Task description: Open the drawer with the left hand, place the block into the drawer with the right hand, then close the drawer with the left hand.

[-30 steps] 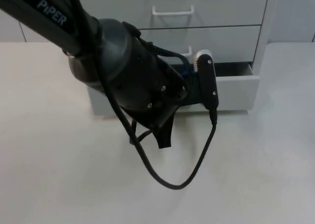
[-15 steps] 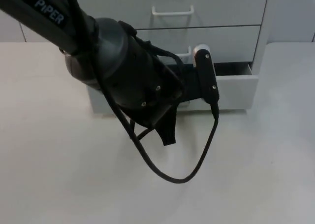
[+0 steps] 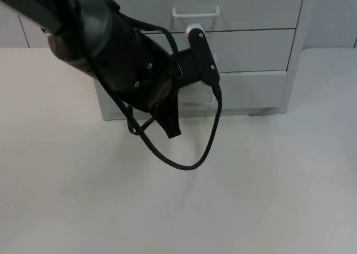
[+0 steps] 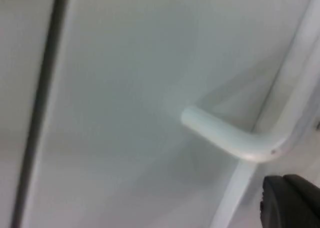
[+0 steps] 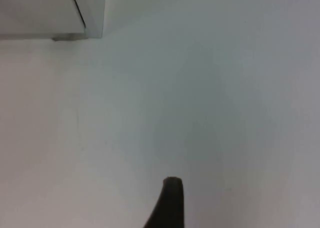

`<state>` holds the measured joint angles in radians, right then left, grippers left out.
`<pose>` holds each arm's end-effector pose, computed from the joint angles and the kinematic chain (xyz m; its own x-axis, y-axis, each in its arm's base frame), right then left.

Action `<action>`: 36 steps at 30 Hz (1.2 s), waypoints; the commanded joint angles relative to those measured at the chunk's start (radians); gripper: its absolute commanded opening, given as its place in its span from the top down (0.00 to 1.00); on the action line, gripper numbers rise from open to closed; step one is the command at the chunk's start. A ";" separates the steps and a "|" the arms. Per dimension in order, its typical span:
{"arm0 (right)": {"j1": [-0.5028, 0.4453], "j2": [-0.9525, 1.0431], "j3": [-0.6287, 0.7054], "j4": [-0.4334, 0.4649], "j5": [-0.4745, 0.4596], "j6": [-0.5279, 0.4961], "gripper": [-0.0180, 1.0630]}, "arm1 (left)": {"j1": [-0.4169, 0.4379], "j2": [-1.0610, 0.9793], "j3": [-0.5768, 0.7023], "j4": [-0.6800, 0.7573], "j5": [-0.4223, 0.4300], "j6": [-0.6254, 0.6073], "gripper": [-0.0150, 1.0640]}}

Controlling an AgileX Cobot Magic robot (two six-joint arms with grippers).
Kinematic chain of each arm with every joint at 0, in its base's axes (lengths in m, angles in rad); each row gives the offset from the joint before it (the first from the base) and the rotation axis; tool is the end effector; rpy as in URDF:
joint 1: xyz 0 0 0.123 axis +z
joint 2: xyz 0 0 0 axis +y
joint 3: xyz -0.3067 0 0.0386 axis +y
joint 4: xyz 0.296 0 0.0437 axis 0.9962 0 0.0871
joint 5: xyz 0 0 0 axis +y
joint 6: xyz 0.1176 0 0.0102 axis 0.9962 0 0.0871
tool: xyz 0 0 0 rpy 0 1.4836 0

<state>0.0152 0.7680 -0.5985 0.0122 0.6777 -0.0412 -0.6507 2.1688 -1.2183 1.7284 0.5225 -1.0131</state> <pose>0.1908 0.0038 0.2756 -0.6878 -0.0421 -0.7247 -0.0426 0.9989 -0.0177 0.4217 -0.2479 0.0676 -0.2447 0.9229 -0.2971 0.5564 0.3846 0.7365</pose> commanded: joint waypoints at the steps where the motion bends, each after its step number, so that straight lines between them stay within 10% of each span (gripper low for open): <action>1: -0.006 -0.005 0.001 0.006 -0.016 0.004 0.31 | -0.022 -0.005 0.000 -0.049 0.072 0.029 0.99; 14: -0.006 -0.005 0.001 -0.012 -0.020 0.004 0.31 | -0.270 -0.211 0.194 -0.513 0.138 0.336 0.99; 24: -0.006 -0.005 0.001 -0.012 -0.016 0.004 0.31 | -0.326 -0.524 0.236 -1.289 0.145 0.892 0.99; 36: -0.006 -0.005 0.001 -0.007 -0.010 0.004 0.31 | -0.292 -0.699 0.258 -1.329 0.171 0.911 0.99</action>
<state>0.0152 0.7680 -0.5985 0.0073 0.6699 -0.0364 -0.9445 1.4871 -0.9651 0.4101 0.6897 -0.1016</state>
